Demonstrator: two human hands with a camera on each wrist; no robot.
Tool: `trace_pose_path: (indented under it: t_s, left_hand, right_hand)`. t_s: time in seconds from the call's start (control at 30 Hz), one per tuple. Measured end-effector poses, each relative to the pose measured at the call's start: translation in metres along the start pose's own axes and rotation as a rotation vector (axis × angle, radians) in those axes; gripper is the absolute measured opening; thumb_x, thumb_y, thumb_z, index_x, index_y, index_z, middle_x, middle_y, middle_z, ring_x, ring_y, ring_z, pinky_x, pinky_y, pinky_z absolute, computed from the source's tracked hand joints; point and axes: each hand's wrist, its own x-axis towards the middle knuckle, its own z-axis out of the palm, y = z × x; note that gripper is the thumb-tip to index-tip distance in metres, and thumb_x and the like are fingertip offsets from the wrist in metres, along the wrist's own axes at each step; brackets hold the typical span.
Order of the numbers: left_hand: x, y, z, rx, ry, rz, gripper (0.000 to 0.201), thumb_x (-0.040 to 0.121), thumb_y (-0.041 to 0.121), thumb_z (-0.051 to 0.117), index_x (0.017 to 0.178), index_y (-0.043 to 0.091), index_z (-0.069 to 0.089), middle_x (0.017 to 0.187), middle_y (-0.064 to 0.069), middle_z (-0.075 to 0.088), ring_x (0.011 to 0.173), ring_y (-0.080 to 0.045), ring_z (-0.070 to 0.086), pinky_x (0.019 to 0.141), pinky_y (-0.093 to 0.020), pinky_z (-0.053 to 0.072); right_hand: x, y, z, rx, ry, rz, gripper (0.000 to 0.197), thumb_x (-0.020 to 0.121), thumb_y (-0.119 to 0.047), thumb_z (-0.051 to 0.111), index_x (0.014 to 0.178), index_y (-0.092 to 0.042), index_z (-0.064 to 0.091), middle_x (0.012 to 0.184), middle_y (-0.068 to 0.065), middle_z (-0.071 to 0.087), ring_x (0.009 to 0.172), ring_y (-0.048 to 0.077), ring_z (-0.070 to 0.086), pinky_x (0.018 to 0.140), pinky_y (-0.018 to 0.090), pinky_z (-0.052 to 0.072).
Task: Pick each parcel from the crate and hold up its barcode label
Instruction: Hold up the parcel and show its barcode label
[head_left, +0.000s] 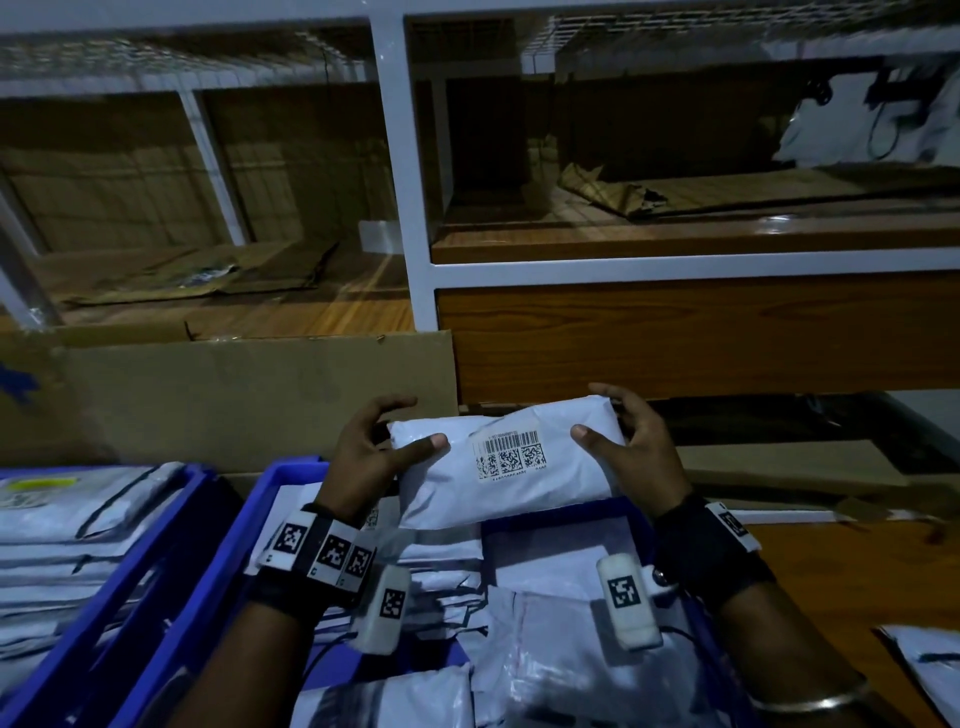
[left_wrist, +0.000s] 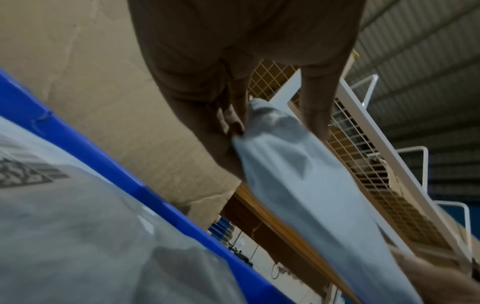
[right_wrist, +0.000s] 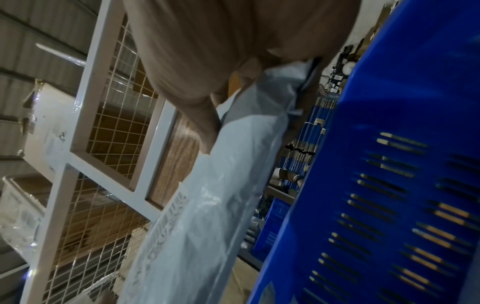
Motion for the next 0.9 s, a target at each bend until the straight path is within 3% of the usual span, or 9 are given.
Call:
trace_pose_path:
  t_s: [0.13,0.23,0.37,0.53,0.73,0.9]
  left_hand:
    - [0.004,-0.005,-0.005,-0.064,0.058,-0.002,0.016,0.078,0.008,0.077,0.094,0.009,0.073,0.084,-0.015,0.070,0.074,-0.024,0.066,0.063,-0.035,0.055]
    - [0.006,-0.008,-0.009,-0.055,0.097,-0.006,0.002,0.081,0.004,0.073,0.083,0.004,0.073,0.073,-0.008,0.072,0.073,-0.022,0.068,0.065,-0.035,0.057]
    - [0.008,-0.012,-0.007,0.012,0.098,0.042,0.008,0.084,0.007,0.072,0.078,0.013,0.074,0.079,-0.010,0.074,0.077,-0.021,0.068,0.067,-0.042,0.057]
    - [0.001,-0.007,0.003,0.195,0.005,0.160,0.005,0.080,0.021,0.077,0.085,0.021,0.074,0.085,0.009,0.075,0.081,-0.004,0.068,0.063,-0.020,0.051]
    - [-0.001,-0.010,0.005,0.507,-0.142,0.203,0.030,0.068,0.047,0.083,0.091,0.031,0.074,0.089,0.020,0.072,0.085,0.007,0.064,0.075,-0.018,0.051]
    - [0.001,-0.013,0.005,0.539,-0.158,0.201,0.045,0.061,0.063,0.075,0.091,0.030,0.076,0.089,0.020,0.072,0.086,0.008,0.064,0.077,-0.019,0.051]
  right_hand:
    - [0.001,0.002,0.000,-0.002,0.015,-0.035,0.047,0.084,-0.011,0.074,0.126,-0.025,0.057,0.121,-0.008,0.060,0.109,0.007,0.060,0.088,0.032,0.054]
    - [0.001,0.001,-0.002,0.021,0.023,-0.037,0.046,0.084,-0.009,0.073,0.123,-0.027,0.057,0.118,-0.011,0.060,0.109,0.009,0.060,0.086,0.033,0.055]
    - [0.000,0.002,-0.002,-0.008,0.024,-0.056,0.046,0.085,-0.010,0.074,0.125,-0.028,0.057,0.118,-0.017,0.059,0.108,0.003,0.059,0.088,0.033,0.054]
    - [0.000,0.005,-0.002,-0.039,0.003,-0.071,0.048,0.084,-0.011,0.075,0.126,-0.027,0.058,0.125,-0.010,0.059,0.115,0.013,0.058,0.095,0.043,0.053]
    - [0.000,0.005,0.001,-0.059,-0.029,-0.097,0.050,0.083,-0.012,0.076,0.129,-0.023,0.059,0.127,-0.006,0.061,0.116,0.014,0.060,0.095,0.048,0.053]
    - [0.001,0.007,0.000,-0.061,-0.040,-0.099,0.050,0.084,-0.013,0.076,0.129,-0.022,0.059,0.126,-0.005,0.063,0.115,0.015,0.061,0.094,0.050,0.053]
